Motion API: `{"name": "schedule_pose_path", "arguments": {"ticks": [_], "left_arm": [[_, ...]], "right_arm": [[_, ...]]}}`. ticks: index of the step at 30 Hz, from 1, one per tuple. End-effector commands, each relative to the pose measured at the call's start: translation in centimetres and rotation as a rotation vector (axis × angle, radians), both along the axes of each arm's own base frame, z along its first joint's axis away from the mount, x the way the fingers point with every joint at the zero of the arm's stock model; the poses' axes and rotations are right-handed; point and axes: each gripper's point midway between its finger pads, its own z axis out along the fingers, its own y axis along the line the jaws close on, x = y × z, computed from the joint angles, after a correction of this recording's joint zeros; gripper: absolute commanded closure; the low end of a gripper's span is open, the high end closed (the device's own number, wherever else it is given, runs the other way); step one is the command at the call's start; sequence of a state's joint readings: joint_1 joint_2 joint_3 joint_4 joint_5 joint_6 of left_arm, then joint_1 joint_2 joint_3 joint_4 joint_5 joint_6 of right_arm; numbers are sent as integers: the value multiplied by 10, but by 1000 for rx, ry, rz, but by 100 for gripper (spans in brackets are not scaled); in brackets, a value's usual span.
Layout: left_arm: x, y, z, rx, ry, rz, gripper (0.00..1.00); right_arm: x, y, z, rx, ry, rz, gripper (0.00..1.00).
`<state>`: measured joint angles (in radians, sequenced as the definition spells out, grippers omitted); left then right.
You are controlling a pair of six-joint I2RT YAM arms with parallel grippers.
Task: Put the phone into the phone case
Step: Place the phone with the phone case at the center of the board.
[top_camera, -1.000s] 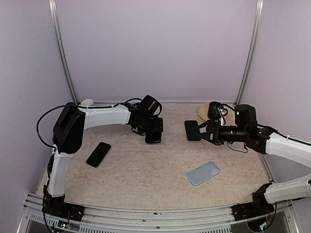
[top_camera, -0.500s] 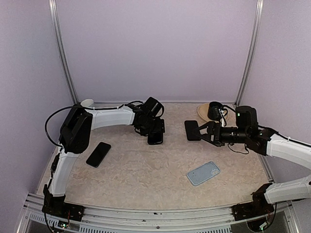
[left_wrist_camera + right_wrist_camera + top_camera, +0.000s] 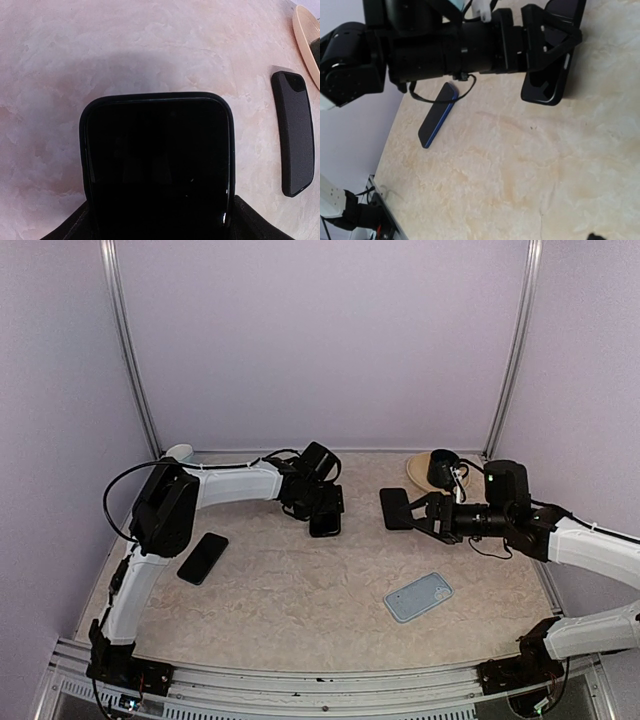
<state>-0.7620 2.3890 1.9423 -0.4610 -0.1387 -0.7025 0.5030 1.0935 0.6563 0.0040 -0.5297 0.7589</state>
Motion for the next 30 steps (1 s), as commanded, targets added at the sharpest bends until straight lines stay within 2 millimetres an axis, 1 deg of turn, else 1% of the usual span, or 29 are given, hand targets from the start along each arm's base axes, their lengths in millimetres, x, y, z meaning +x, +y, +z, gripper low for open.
{"name": "schedule_pose_path", "arguments": {"ticks": [1,10,14,16,30], "left_arm": [[23,-12,22,-67,-80,10,56],[36,-7,18,-75,-94,34,56],[38,-8,17,-80,-100,34,55],[39,-9,16,-83,-98,33,53],[40,-13,-2,-93,-75,24,46]], "right_arm": [[0,-5,0,2,-6,-16,9],[-1,-5,-3,-1,0,-18,9],[0,-5,-3,-2,0,-17,9],[1,-4,-3,-3,-2,-15,9],[3,-4,-4,-22,-1,-14,9]]}}
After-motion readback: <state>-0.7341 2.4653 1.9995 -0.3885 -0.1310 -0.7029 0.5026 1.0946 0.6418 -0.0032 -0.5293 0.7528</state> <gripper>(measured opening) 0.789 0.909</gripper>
